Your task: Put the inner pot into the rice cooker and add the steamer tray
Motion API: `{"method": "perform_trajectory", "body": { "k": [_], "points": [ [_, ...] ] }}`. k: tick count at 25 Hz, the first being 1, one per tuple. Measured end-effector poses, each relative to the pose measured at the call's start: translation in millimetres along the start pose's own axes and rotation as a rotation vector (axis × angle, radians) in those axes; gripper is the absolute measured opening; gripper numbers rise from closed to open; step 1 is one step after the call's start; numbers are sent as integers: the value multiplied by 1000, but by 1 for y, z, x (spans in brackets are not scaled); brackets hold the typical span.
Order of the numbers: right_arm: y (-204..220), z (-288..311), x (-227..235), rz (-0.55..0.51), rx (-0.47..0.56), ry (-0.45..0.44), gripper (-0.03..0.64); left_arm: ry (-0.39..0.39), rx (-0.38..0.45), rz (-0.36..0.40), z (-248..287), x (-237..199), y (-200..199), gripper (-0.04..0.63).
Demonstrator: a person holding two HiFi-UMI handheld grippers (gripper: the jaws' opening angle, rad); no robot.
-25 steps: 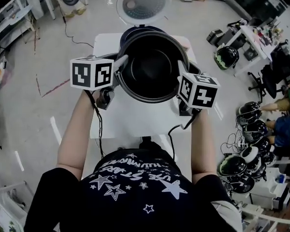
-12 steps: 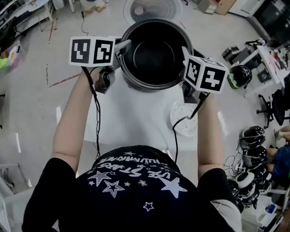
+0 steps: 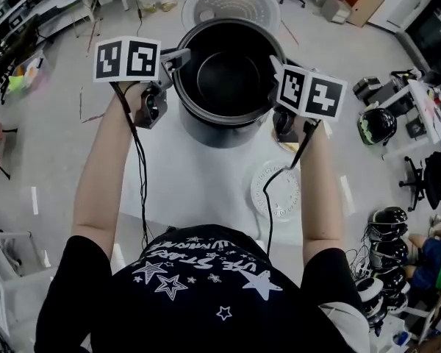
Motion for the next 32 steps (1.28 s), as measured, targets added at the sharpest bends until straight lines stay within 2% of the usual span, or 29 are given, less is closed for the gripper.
{"method": "perform_trajectory", "body": {
  "k": [10, 20, 28, 32],
  "points": [
    [48, 51, 16, 80, -118, -80, 81, -127, -104, -42, 36, -35, 31, 64],
    [83, 80, 36, 52, -205, -122, 84, -192, -214, -58, 72, -54, 62, 64],
    [103, 95, 35, 3, -277, -130, 98, -262, -312, -8, 87, -73, 84, 74],
    [115, 105, 39, -59, -344, -108, 116, -297, -382, 93, 98, -77, 89, 89]
  ]
}}
Point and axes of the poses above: the fingertips, and each gripper's own axes: z forward along the fingers, x to its right, y out of its underside, the point moved 1 cm from there along -z, backward along the fingers
